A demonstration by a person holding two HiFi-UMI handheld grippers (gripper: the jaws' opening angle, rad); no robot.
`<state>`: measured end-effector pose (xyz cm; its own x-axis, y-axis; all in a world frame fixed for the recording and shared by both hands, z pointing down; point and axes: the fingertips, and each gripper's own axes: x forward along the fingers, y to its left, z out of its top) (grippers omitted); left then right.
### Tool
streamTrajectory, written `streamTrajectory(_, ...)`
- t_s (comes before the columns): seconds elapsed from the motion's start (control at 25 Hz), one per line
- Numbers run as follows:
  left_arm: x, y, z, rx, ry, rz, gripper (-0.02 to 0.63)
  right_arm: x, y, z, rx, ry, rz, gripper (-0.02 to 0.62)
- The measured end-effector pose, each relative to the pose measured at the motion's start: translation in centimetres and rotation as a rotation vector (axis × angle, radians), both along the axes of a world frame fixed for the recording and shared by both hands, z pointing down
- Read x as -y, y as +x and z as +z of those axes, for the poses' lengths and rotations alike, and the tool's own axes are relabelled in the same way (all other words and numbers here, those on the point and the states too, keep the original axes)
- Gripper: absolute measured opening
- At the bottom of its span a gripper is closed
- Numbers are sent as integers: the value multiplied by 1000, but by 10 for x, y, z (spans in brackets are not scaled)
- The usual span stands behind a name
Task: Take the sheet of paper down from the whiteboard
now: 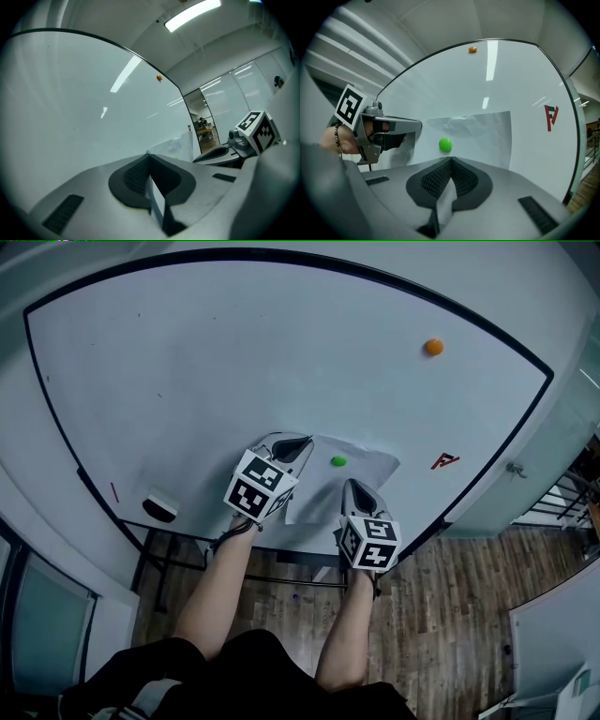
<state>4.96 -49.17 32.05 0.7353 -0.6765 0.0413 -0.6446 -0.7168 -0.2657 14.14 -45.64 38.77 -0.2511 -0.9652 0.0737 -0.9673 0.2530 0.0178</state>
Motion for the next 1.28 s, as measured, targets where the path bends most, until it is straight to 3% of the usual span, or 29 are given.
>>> streamTrajectory(0.6, -2, -13, 40, -97, -104, 6, 21, -3, -1, 5, 12, 5, 13, 23)
streamTrajectory(0.8, -1, -13, 43, -106, -116, 19, 21, -1, -3, -2, -48, 39, 58, 23)
streamTrajectory(1.04, -4, -13, 44, -119, -123, 46, 21, 1, -5, -13, -36, 78, 101, 27)
streamTrajectory(1.2, -3, -13, 46, -118, -127, 64, 21, 8, -14, -15, -39, 81, 92, 124)
streamTrajectory(1.28, -4, -13, 47, -121, -126, 77, 21, 10, -19, -18, -67, 87, 106, 127)
